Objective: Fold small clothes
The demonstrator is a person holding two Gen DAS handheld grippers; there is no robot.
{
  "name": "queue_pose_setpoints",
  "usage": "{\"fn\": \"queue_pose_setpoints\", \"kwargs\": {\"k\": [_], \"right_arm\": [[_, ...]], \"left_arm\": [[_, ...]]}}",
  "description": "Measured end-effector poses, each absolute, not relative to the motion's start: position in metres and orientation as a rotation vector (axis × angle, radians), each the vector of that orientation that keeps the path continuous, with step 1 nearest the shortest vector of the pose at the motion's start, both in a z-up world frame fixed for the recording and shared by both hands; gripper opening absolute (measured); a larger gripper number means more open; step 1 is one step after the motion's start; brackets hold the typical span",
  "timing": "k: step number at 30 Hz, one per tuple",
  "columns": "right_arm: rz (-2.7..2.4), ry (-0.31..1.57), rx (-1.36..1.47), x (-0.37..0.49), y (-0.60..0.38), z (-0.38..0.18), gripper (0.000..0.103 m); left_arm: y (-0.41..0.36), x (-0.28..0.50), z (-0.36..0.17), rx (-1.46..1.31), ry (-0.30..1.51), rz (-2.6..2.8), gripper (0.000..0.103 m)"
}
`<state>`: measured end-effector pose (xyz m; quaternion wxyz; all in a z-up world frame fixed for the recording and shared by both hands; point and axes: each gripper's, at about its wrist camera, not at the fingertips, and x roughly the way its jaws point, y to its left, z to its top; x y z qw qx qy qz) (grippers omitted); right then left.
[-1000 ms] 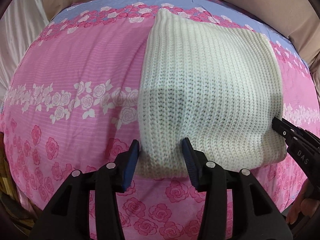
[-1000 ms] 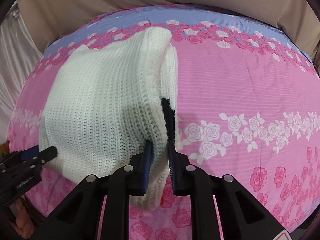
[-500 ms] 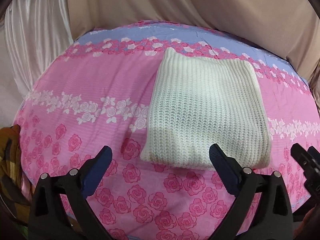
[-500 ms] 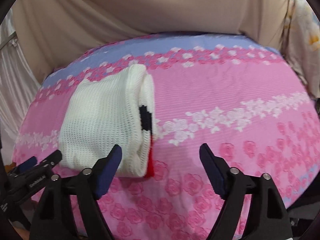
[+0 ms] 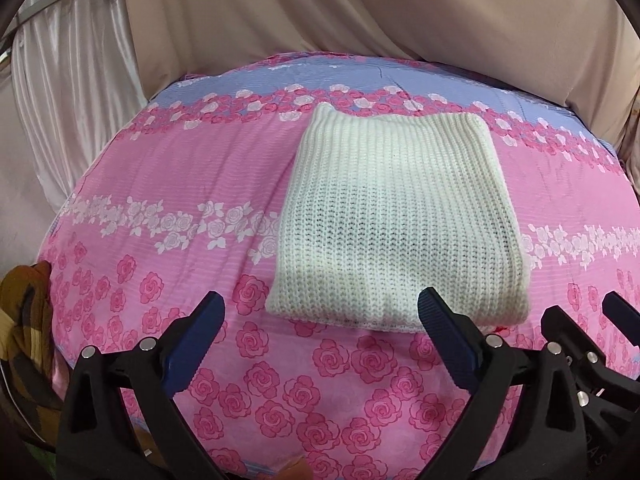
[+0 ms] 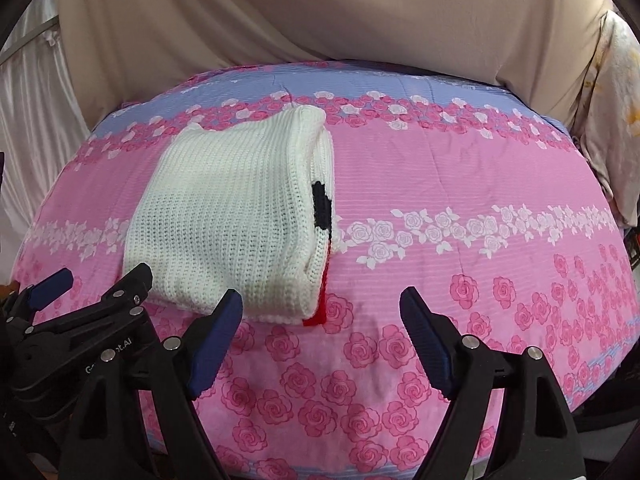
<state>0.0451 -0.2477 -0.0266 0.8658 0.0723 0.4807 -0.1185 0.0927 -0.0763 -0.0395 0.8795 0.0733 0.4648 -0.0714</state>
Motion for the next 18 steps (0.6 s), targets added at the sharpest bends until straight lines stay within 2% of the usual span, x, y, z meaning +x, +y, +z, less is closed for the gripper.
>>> {"fn": "queue_pose_setpoints", "kwargs": {"k": [18], "right_arm": [[-0.254,1.013,0.211,0.0359,-0.2481,-0.0275,0.079]], "left_arm": [[-0.0769,0.0847,-0.0350,0.190,0.947,-0.134,0.095]]}}
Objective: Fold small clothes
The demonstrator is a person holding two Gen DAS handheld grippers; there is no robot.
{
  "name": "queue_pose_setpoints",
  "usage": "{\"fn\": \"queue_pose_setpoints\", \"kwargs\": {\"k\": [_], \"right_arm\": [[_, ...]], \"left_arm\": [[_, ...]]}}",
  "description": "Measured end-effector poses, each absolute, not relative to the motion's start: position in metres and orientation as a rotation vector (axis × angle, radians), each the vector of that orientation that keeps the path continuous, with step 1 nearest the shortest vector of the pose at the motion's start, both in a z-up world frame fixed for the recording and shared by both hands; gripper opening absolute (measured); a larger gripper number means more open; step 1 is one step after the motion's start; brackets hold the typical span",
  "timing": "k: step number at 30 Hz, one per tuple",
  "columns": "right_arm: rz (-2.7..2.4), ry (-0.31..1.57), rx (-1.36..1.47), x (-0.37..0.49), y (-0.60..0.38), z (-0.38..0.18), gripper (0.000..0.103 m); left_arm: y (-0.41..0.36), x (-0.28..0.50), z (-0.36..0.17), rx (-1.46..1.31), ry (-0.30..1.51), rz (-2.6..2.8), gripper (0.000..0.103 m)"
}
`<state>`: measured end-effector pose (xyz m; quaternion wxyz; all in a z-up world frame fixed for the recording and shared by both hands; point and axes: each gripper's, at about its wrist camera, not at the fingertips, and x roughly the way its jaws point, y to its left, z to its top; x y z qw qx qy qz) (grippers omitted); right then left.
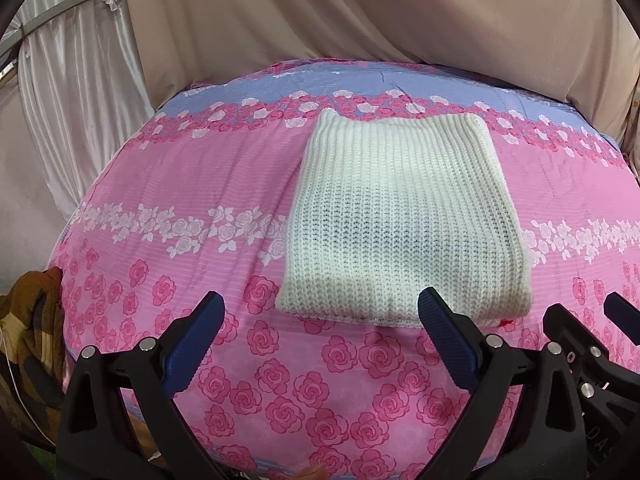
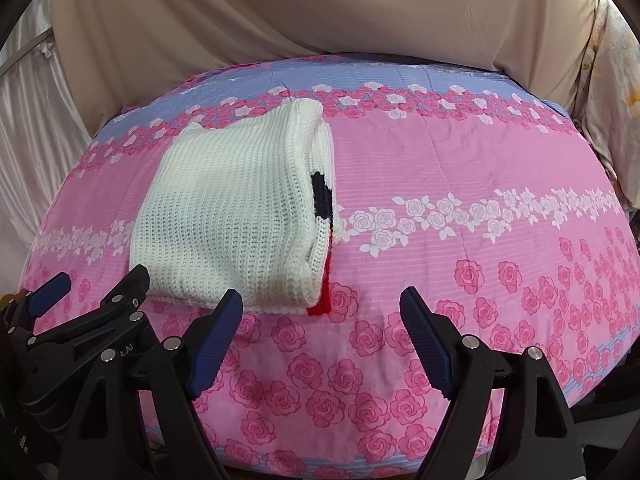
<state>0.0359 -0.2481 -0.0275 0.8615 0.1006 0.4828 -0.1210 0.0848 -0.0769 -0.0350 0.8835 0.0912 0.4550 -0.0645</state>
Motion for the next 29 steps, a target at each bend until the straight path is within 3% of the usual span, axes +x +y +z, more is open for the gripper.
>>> {"fn": "queue_pose_setpoints", "kwargs": {"k": [29], "right_arm": [[-0.303,1.018,0.230,0.030,-0.238,-0.029,0.079]], "left_arm": [[-0.078,0.083,-0.039,0.215,0.964,-0.132,0.096]]}}
